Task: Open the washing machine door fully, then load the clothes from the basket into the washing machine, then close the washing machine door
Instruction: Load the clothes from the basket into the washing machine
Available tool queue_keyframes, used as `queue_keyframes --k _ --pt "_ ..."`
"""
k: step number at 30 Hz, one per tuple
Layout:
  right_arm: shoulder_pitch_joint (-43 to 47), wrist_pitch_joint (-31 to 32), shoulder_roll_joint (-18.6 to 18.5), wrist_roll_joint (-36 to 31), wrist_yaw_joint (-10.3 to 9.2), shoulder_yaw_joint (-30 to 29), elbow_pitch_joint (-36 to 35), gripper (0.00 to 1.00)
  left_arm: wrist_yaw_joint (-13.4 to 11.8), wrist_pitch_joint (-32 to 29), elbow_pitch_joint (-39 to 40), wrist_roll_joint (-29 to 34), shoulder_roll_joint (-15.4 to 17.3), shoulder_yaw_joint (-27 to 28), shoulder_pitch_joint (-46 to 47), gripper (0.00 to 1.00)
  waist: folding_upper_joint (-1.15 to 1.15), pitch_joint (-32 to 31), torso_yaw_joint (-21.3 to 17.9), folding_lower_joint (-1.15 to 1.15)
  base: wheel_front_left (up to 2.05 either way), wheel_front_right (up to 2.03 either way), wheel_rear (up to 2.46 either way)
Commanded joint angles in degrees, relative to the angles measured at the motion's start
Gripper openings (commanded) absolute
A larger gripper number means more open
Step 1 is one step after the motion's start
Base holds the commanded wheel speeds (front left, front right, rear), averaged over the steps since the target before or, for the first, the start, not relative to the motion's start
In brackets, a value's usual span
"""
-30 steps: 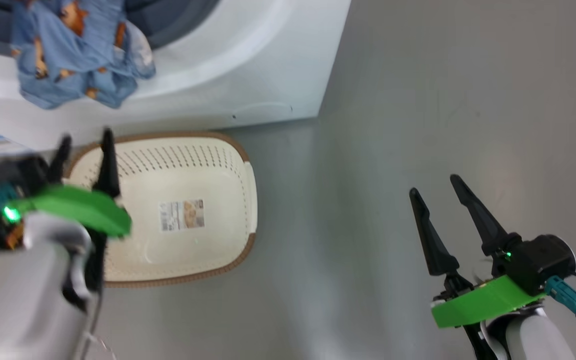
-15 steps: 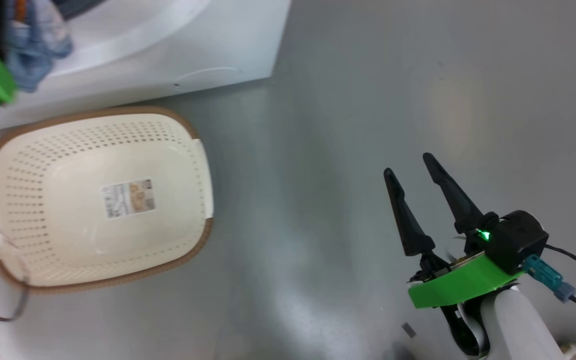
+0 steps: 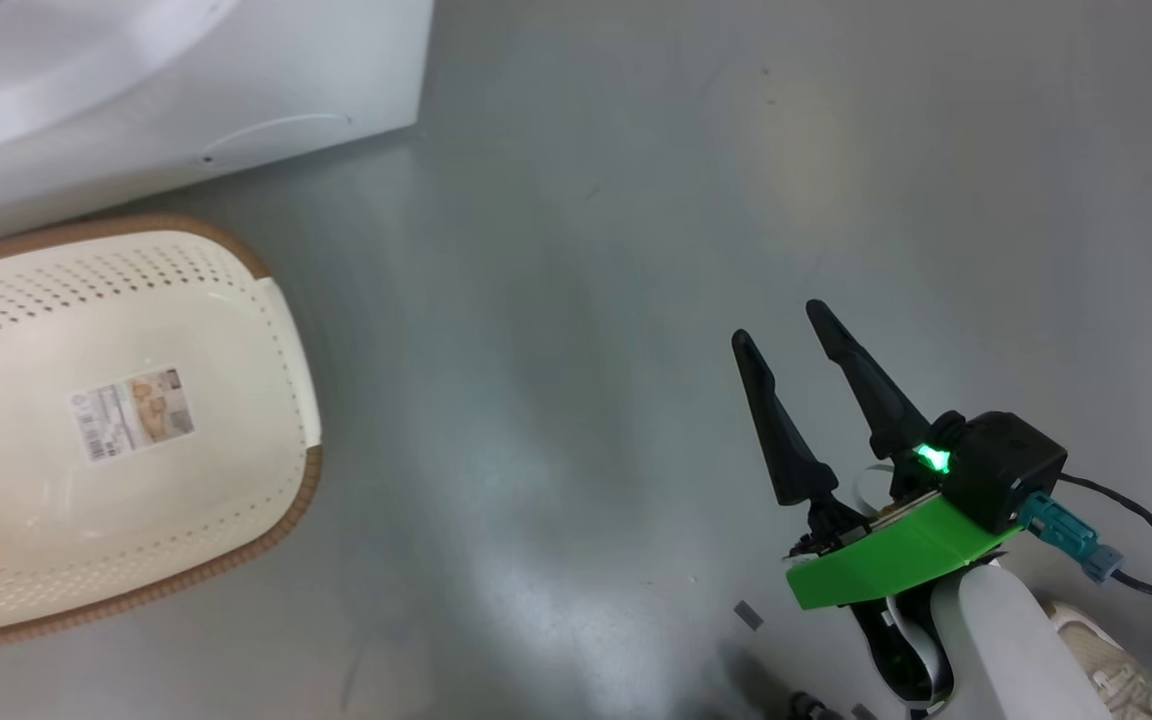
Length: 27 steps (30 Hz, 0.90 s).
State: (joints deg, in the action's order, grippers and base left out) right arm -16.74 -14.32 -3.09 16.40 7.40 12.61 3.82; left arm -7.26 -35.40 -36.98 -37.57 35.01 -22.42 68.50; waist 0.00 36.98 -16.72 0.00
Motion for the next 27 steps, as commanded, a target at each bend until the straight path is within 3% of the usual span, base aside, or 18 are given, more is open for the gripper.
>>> queue_keyframes --k 1,6,7,10,16,20,27 --pt "0.37 -0.66 0.19 0.63 0.09 1.53 -1.34 1.0 -0.69 -1.4 1.4 0.07 3.63 1.39 1.48 1.0 0.0 0.75 -0.78 0.0 0.0 0.0 0.0" --pt "-0.11 -0.67 0.2 1.48 0.09 1.91 -1.62 1.0 -2.48 -6.26 2.97 -0.35 4.73 1.18 1.75 0.99 0.0 1.16 -1.0 0.0 0.0 0.0 0.0" --pt "-0.21 -0.67 0.2 1.6 0.09 2.0 -1.64 1.0 -2.81 -7.07 3.35 -0.52 4.8 1.18 1.74 0.67 0.0 1.22 -1.0 0.0 0.0 0.0 0.0" --pt "-0.53 -0.67 0.21 1.82 0.09 2.32 -1.72 1.0 -3.48 -9.69 4.6 -1.16 4.9 1.0 1.39 0.0 0.0 1.31 -1.01 0.0 0.0 0.0 0.0" --pt "-1.02 -0.67 0.21 2.08 0.09 2.3 -1.85 1.0 -4.03 -11.63 8.26 -1.7 5.7 1.01 1.07 0.0 0.0 1.53 -0.86 0.0 0.0 0.0 0.0" --pt "-1.29 -0.67 0.21 2.2 0.09 2.34 -1.79 1.0 -4.03 -7.92 10.42 -1.24 5.76 1.85 1.91 0.0 0.0 1.58 -0.74 0.0 0.0 0.0 0.0" --pt "-1.81 -0.67 0.21 2.73 0.09 3.3 -2.04 1.0 -4.57 4.28 11.81 3.81 6.48 2.35 5.83 0.0 0.0 2.17 -1.84 0.0 0.0 0.0 0.0"
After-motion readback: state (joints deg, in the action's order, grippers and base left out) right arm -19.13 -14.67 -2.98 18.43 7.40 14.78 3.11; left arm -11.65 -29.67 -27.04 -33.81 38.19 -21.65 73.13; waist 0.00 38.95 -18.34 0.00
